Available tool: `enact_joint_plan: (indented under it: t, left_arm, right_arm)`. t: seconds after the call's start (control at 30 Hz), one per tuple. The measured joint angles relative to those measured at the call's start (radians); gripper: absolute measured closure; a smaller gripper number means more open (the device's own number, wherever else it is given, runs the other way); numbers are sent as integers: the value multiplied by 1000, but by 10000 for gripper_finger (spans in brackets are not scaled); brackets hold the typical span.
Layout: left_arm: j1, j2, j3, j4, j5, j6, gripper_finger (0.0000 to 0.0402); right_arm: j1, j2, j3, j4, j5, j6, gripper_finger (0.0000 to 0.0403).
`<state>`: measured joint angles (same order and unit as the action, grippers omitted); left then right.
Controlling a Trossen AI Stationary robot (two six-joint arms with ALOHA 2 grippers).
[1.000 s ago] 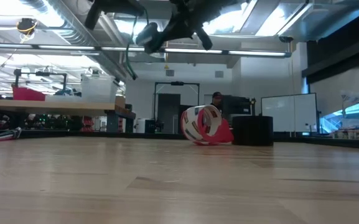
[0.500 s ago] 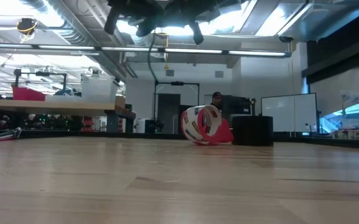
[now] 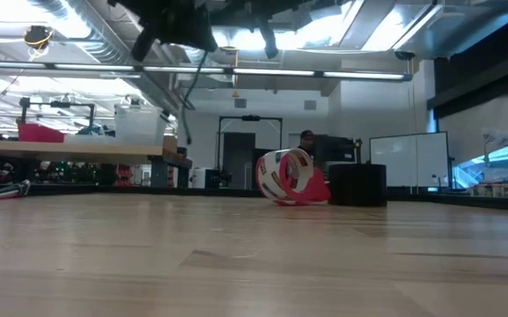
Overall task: Coil cords
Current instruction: Coil the green wire on the spool
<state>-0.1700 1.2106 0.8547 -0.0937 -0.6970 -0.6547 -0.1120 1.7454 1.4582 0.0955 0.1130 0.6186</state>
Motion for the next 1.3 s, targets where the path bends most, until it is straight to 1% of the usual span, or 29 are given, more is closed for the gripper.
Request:
enact_joint_plan:
  t: [0.1, 0.33, 0.53, 0.67, 0.83, 1.07, 1.2, 1.3]
  left_arm:
    - [-1, -4, 0, -59, -13, 1, 401]
    - [-1, -30, 1, -170, -47, 4, 401]
    - [0, -33, 2, -204, -49, 12, 380]
    - [0, -30, -3, -231, -36, 12, 365]
    - [0, -32, -2, -259, 18, 3, 349]
    - [1, -31, -2, -329, 20, -70, 339]
    - [-1, -31, -2, -338, 22, -78, 339]
    - [-1, -31, -2, -348, 47, -105, 339]
  right_arm:
    - [0, -4, 0, -25, -17, 5, 400]
    - [0, -36, 0, -104, -18, 6, 400]
    - [0, -58, 0, -111, -28, 5, 400]
    - [0, -70, 2, -92, -30, 6, 400]
    - [0, -73, 2, -91, -54, 6, 400]
    - [0, -99, 3, -98, -53, 2, 400]
    - [0, -106, 2, -106, -10, -24, 400]
    - [0, -115, 2, -104, 34, -45, 400]
